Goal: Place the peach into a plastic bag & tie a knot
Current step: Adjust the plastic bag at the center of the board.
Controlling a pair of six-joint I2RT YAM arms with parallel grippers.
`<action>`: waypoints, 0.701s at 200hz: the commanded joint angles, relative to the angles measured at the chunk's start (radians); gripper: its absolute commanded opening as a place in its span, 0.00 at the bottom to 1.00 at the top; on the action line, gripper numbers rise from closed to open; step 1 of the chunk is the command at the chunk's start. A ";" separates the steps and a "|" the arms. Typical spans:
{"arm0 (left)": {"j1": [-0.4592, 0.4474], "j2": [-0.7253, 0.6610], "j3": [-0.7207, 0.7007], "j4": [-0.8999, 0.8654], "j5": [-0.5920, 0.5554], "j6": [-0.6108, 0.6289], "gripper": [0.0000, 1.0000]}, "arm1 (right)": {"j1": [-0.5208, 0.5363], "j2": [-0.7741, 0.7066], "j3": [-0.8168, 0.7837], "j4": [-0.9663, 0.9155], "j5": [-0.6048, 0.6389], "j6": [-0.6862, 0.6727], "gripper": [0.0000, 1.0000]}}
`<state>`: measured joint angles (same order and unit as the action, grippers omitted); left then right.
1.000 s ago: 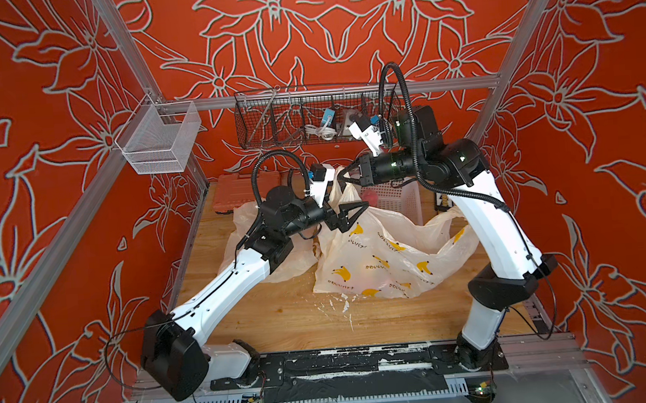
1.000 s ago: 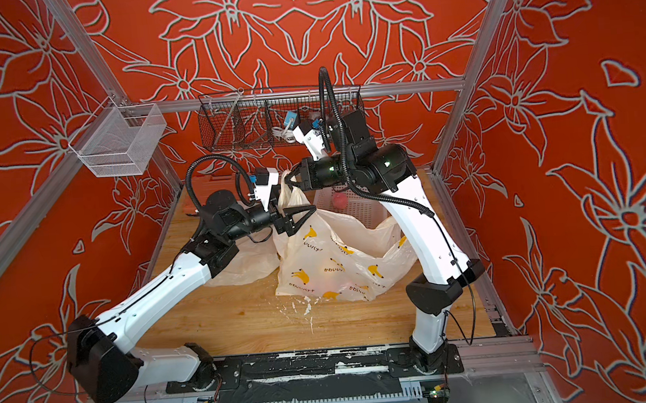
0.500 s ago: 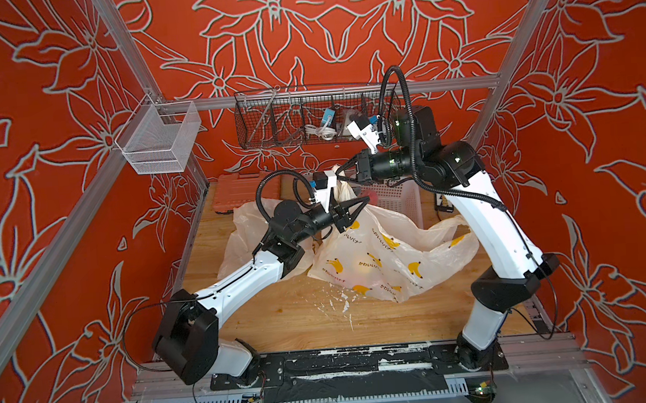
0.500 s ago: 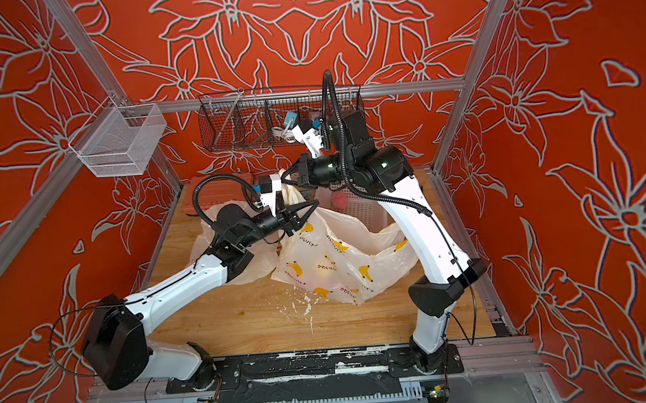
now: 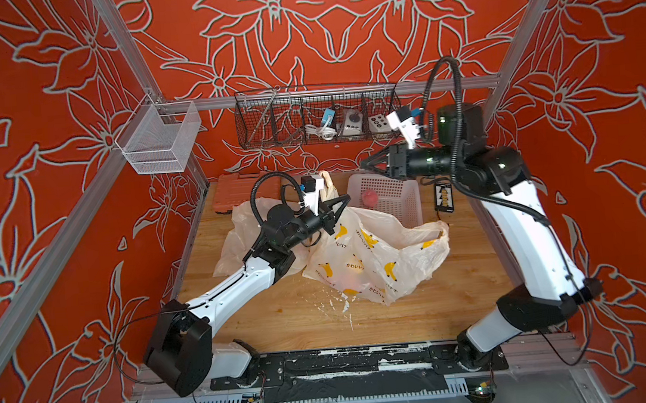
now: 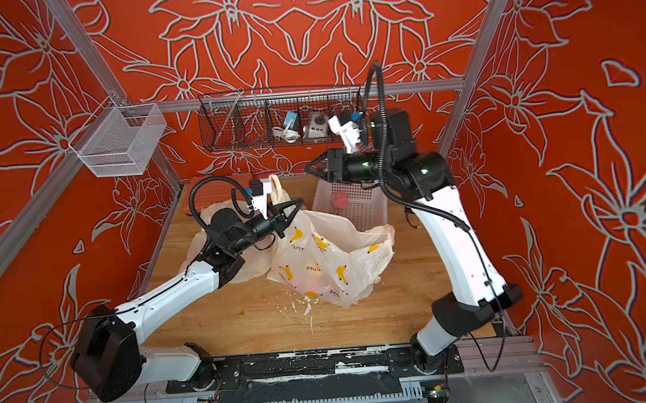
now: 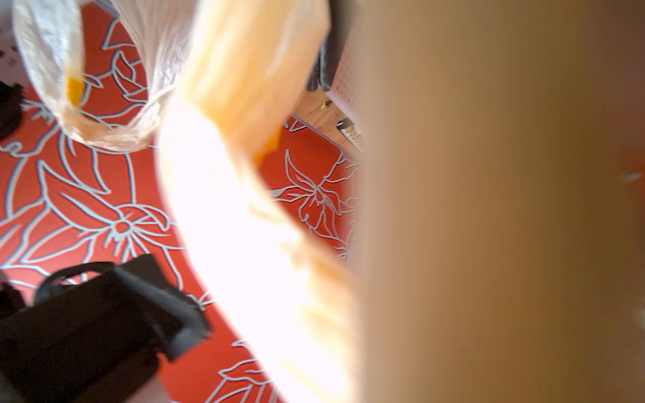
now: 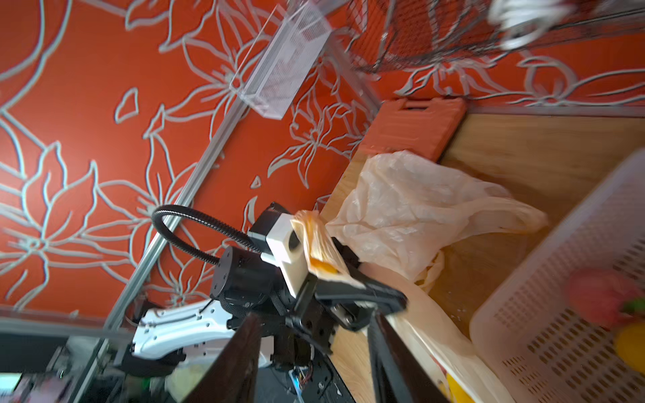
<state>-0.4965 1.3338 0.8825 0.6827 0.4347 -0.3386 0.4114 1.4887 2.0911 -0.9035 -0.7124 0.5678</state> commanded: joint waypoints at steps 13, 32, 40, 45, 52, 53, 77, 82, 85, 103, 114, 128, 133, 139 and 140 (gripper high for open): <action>0.051 -0.057 -0.016 -0.081 -0.076 -0.063 0.00 | -0.103 -0.261 -0.261 -0.150 0.219 -0.225 0.68; 0.093 -0.074 -0.011 -0.130 -0.073 -0.083 0.00 | -0.146 -0.401 -0.461 -0.145 0.257 -0.263 0.76; 0.112 -0.073 -0.005 -0.158 -0.064 -0.090 0.00 | -0.151 -0.450 -0.525 -0.129 0.255 -0.271 0.81; 0.123 -0.070 0.002 -0.170 -0.052 -0.093 0.00 | -0.151 -0.479 -0.555 -0.123 0.247 -0.277 0.86; 0.135 -0.064 0.011 -0.187 -0.039 -0.100 0.00 | -0.151 -0.508 -0.586 -0.116 0.236 -0.286 0.94; 0.137 -0.064 0.011 -0.189 -0.037 -0.101 0.00 | -0.151 -0.512 -0.590 -0.115 0.233 -0.286 0.95; 0.158 -0.057 0.017 -0.181 0.006 -0.115 0.00 | -0.151 -0.587 -0.709 -0.075 0.174 -0.308 0.97; 0.158 -0.058 0.019 -0.180 0.014 -0.115 0.00 | -0.151 -0.602 -0.746 -0.045 0.159 -0.296 0.97; 0.157 -0.058 0.019 -0.177 0.022 -0.115 0.00 | -0.151 -0.611 -0.772 -0.023 0.149 -0.284 0.97; 0.158 -0.057 0.023 -0.171 0.062 -0.125 0.00 | -0.149 -0.665 -0.937 0.198 0.126 -0.204 0.97; 0.157 -0.056 0.017 -0.152 0.084 -0.141 0.00 | -0.149 -0.682 -1.032 0.347 0.139 -0.163 0.97; 0.157 -0.052 0.008 -0.132 0.108 -0.169 0.00 | -0.149 -0.679 -1.134 0.540 0.150 -0.109 0.97; 0.157 -0.052 0.005 -0.122 0.119 -0.178 0.00 | -0.148 -0.670 -1.162 0.609 0.148 -0.093 0.97; 0.156 -0.050 0.001 -0.114 0.133 -0.188 0.00 | -0.147 -0.656 -1.187 0.668 0.154 -0.080 0.97; 0.156 -0.050 0.001 -0.113 0.134 -0.189 0.00 | -0.147 -0.655 -1.190 0.682 0.156 -0.077 0.97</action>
<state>-0.3393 1.2831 0.8772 0.5110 0.4896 -0.4740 0.2626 0.8127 0.9951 -0.6182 -0.5556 0.3965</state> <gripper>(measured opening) 0.047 0.974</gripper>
